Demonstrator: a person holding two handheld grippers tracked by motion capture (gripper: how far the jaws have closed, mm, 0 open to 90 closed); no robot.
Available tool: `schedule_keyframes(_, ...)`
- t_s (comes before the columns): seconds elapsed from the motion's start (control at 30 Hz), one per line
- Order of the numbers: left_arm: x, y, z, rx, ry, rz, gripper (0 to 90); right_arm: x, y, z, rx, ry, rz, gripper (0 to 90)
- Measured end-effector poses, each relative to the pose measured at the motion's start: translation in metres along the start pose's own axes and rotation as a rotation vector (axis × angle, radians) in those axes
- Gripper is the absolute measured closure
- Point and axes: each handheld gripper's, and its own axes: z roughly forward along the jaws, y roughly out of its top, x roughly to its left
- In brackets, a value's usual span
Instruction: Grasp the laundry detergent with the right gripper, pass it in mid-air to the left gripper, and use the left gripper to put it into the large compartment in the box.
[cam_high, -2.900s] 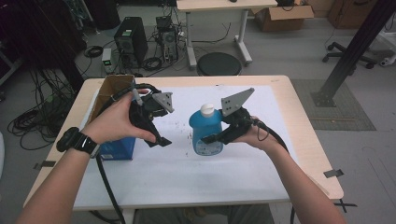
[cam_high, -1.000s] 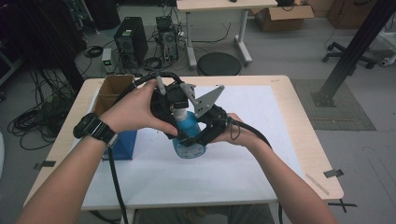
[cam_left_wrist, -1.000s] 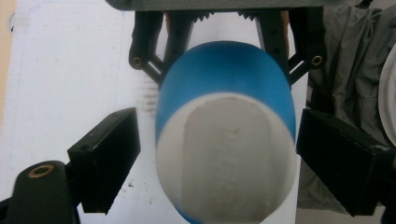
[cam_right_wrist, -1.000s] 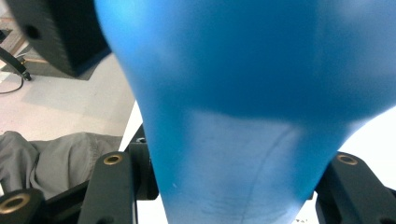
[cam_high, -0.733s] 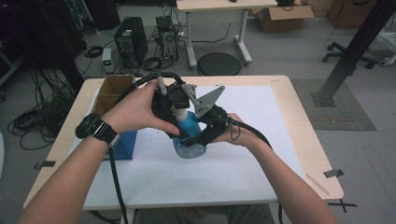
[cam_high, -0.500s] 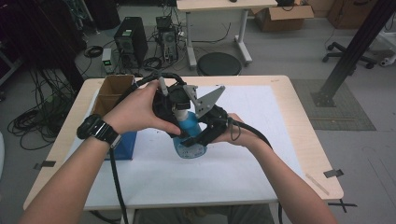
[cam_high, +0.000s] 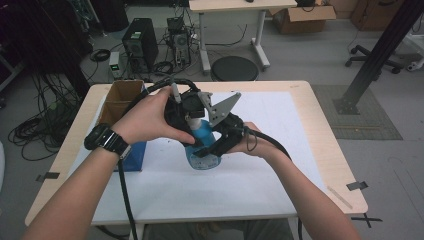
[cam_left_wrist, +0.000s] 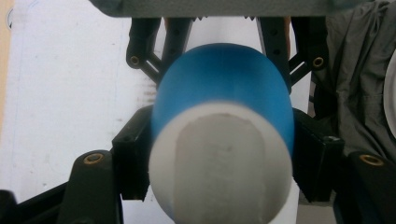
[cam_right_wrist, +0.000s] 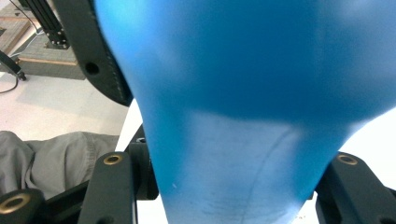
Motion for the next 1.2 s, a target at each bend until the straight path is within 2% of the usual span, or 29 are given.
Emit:
schedule_keyframes(0.3, 0.001, 0.000, -0.001, 0.001, -0.014, -0.016, 37.6, 0.001, 0.000, 0.001, 0.003, -0.003, -0.012, 43.7)
schedule_keyframes(0.43, 0.002, 0.002, -0.002, 0.018, -0.017, -0.028, 37.9, 0.001, -0.001, 0.001, 0.000, 0.003, -0.013, 43.5)
schedule_keyframes(0.6, 0.004, 0.007, -0.005, 0.022, -0.026, -0.039, 37.9, -0.001, -0.001, -0.002, -0.022, 0.015, -0.017, 42.6)
schedule_keyframes(0.63, 0.005, 0.009, -0.007, 0.026, -0.028, -0.063, 37.9, -0.002, -0.002, -0.003, -0.031, 0.020, -0.004, 36.1)
schedule_keyframes(0.67, 0.006, 0.009, -0.008, 0.033, -0.026, -0.066, 37.9, -0.003, -0.002, -0.004, -0.024, 0.000, 0.003, 27.5)
schedule_keyframes(0.7, 0.006, 0.009, -0.008, 0.033, -0.026, -0.066, 38.0, -0.003, -0.002, -0.004, -0.024, 0.000, 0.003, 27.5)
schedule_keyframes(0.73, 0.007, 0.010, -0.009, 0.035, -0.023, -0.079, 38.0, -0.003, -0.004, -0.004, -0.017, -0.016, 0.017, 21.7)
schedule_keyframes(0.8, 0.009, 0.009, -0.013, 0.053, -0.014, -0.095, 38.0, -0.006, -0.009, -0.007, -0.011, -0.018, 0.056, 12.8)
schedule_keyframes(0.83, 0.012, 0.008, -0.018, 0.068, -0.001, -0.132, 38.0, -0.009, -0.016, -0.012, 0.013, -0.037, 0.081, 9.2)
schedule_keyframes(0.87, 0.013, 0.007, -0.021, 0.074, 0.010, -0.148, 38.0, -0.011, -0.019, -0.015, 0.031, -0.049, 0.084, 8.3)
schedule_keyframes(0.9, 0.013, 0.007, -0.021, 0.074, 0.010, -0.148, 38.0, -0.011, -0.019, -0.015, 0.031, -0.049, 0.084, 8.3)
schedule_keyframes(1.0, 0.020, 0.003, -0.032, 0.091, 0.041, -0.210, 38.0, -0.015, -0.031, -0.022, 0.099, -0.070, 0.112, 6.6)
schedule_keyframes(1.07, 0.025, -0.001, -0.041, 0.100, 0.060, -0.272, 38.0, -0.017, -0.039, -0.028, 0.161, -0.092, 0.120, 6.4)
schedule_keyframes(1.1, 0.031, -0.006, -0.051, 0.098, 0.083, -0.342, 38.0, -0.019, -0.047, -0.034, 0.228, -0.118, 0.131, 6.2)
schedule_keyframes(1.13, 0.031, -0.006, -0.051, 0.098, 0.083, -0.342, 38.0, -0.020, -0.052, -0.037, 0.255, -0.129, 0.133, 6.3)
schedule_keyframes(1.17, 0.034, -0.008, -0.056, 0.098, 0.097, -0.371, 38.0, -0.020, -0.052, -0.037, 0.255, -0.129, 0.133, 6.3)
schedule_keyframes(1.2, 0.037, -0.011, -0.062, 0.098, 0.111, -0.408, 38.0, -0.021, -0.060, -0.046, 0.299, -0.153, 0.146, 6.3)
